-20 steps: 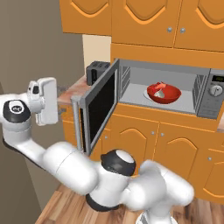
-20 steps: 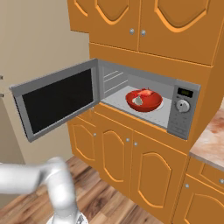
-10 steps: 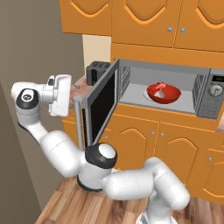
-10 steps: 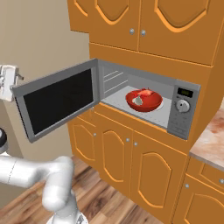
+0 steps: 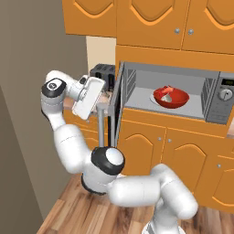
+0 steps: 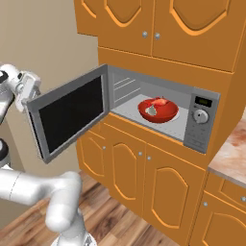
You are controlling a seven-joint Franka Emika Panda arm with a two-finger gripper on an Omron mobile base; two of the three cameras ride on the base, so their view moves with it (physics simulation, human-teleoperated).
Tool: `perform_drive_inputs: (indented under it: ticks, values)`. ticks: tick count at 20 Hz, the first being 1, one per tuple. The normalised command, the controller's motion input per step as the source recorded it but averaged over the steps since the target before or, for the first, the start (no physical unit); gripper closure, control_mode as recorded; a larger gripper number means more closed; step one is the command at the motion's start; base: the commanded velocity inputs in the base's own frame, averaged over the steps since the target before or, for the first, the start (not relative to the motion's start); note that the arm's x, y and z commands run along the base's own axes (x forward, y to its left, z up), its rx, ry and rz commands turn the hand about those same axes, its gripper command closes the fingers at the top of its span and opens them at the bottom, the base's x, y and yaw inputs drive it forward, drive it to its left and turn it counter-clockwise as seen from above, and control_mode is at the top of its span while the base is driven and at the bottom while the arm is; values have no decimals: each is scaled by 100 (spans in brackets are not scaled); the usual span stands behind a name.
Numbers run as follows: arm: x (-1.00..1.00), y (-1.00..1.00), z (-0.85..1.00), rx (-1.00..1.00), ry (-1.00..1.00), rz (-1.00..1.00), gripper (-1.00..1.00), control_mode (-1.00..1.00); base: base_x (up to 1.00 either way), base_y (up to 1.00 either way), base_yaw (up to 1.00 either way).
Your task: Place the bowl containing the garlic and fish in the microwave. Close the microwave door and press the start button to microwave the meal.
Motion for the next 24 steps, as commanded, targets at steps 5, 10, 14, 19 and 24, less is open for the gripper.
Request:
perform_drive_inputs:
  ticks: [5,10,14,19,24]
  values:
    - [-87,-100,-12,12,0,-19,-100,-100,0,0,0]
    - [-76,-100,-17,11,0,-17,-100,-100,0,0,0]
    - [-46,-100,-16,9,0,-13,-100,-100,0,0,0]
    - [30,-84,-15,3,0,-4,-100,-100,0,0,0]
    - [80,-26,-21,0,0,-1,-100,-100,0,0,0]
